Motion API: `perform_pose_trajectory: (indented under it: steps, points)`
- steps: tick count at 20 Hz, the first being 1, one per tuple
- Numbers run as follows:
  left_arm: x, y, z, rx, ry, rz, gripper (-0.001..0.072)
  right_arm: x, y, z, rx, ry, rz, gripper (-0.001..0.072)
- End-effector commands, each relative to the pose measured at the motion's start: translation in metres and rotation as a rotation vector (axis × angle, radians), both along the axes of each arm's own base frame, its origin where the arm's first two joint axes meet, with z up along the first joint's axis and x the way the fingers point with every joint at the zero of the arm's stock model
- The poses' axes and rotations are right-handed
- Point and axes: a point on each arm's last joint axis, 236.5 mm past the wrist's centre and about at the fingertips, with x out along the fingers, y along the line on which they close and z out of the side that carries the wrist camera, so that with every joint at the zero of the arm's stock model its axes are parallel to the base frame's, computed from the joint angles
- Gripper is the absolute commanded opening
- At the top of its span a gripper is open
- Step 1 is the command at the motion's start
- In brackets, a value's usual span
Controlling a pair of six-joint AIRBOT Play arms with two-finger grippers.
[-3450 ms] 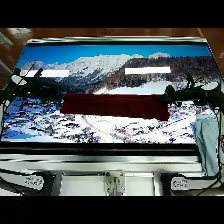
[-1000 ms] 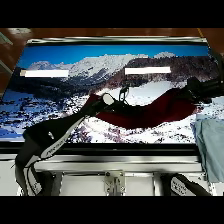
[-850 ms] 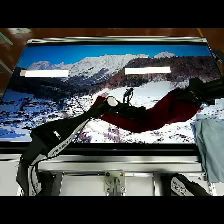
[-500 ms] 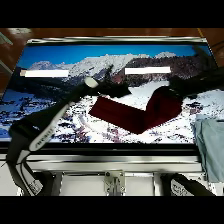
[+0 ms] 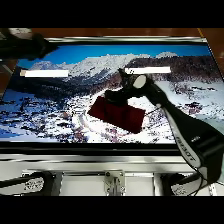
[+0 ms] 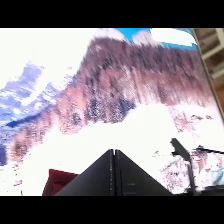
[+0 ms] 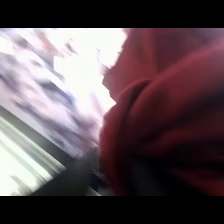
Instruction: Fold the shirts.
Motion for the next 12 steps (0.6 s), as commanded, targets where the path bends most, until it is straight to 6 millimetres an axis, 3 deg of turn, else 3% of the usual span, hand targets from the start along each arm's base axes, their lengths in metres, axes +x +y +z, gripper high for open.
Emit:
perform_pose_trajectory:
  steps: [1, 3, 5, 6, 9, 10, 11, 12]
  points:
    - [-0.040, 0.034, 0.026, 0.111, -0.031, 0.035, 0.0038, 0.031, 0.046, -0.019, 0.205, 0.051, -0.178, 0.0676]
    - [-0.050, 0.030, 0.025, 0.119, -0.013, 0.010, 0.0038, 0.029, 0.024, -0.018, 0.168, 0.054, -0.130, 0.0676]
    - [-0.051, 0.030, 0.022, 0.124, -0.003, 0.005, 0.0038, 0.008, -0.024, -0.021, 0.049, 0.089, 0.012, 0.0676]
    - [-0.050, 0.032, 0.020, 0.132, -0.001, 0.009, 0.0038, -0.007, -0.063, -0.026, -0.059, 0.123, 0.087, 0.0676]
    - [-0.048, 0.040, 0.013, 0.172, 0.009, 0.029, 0.0038, -0.045, -0.237, -0.044, -0.527, 0.303, 0.131, 0.0676]
    - [-0.047, 0.042, 0.011, 0.185, 0.012, 0.036, 0.0038, -0.052, -0.277, -0.044, -0.585, 0.354, 0.092, 0.0676]
    - [-0.047, 0.045, 0.009, 0.198, 0.015, 0.042, 0.0038, -0.062, -0.298, -0.047, -0.547, 0.413, 0.034, 0.0676]
    - [-0.047, 0.046, 0.007, 0.207, 0.021, 0.043, 0.0038, -0.071, -0.296, -0.052, -0.440, 0.450, -0.017, 0.0677]
